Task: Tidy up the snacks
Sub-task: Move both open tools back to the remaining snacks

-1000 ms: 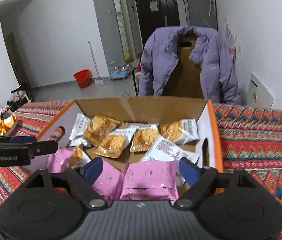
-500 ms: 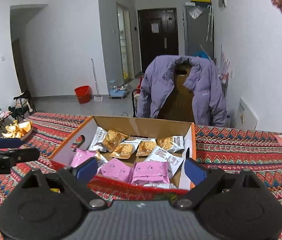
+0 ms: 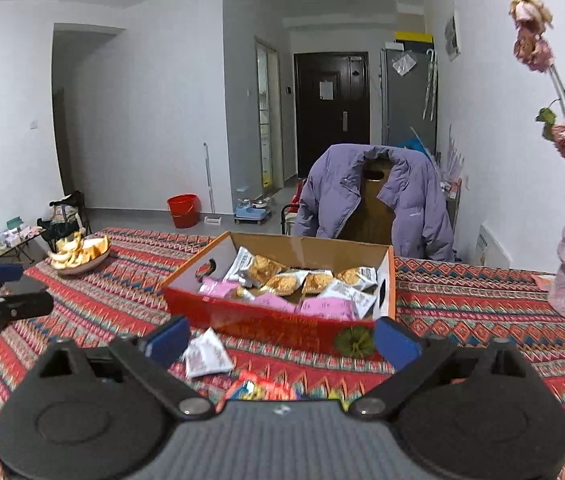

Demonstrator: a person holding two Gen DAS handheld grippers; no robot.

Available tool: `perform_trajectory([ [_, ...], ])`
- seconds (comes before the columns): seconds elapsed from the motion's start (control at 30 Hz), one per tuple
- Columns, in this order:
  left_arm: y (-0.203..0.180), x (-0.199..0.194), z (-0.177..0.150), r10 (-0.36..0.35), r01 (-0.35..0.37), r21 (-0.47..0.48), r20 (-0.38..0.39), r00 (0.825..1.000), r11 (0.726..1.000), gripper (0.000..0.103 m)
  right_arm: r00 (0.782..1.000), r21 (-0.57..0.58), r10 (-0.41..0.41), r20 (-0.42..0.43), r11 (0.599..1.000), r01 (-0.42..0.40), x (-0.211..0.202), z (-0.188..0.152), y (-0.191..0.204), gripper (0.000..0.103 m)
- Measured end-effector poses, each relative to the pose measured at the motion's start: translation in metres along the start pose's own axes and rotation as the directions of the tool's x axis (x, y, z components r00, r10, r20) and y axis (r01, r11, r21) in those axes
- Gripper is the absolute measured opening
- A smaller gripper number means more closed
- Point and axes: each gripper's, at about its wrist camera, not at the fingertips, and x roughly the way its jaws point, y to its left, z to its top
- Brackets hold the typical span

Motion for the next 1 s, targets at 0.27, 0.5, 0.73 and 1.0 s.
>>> perform_trajectory([
  [0.27,-0.004,-0.076,-0.070,0.027,-0.026,-0.014,0.051,0.998,1.000,0.103,0.994,-0.067,-0.050,0.096,0.996,0.056,-0.079,-0.067,0.043,0.103],
  [0.5,0.001,-0.098,-0.117,0.069,-0.070,-0.047,-0.038,0.997,0.996,0.103,0.994,0.018,-0.042,0.099,0.999,0.041,-0.110,-0.129,0.058,0.103],
  [0.73,0.013,-0.088,-0.116,0.068,-0.072,-0.077,-0.058,0.996,0.994,0.103,0.996,0.053,-0.060,0.064,0.997,0.057,-0.099,-0.139,0.060,0.103],
  [1.0,0.021,-0.058,-0.112,0.053,-0.059,-0.076,-0.081,0.995,0.995,0.103,0.999,0.042,-0.035,0.017,0.999,0.034,-0.070,-0.131,0.061,0.084],
])
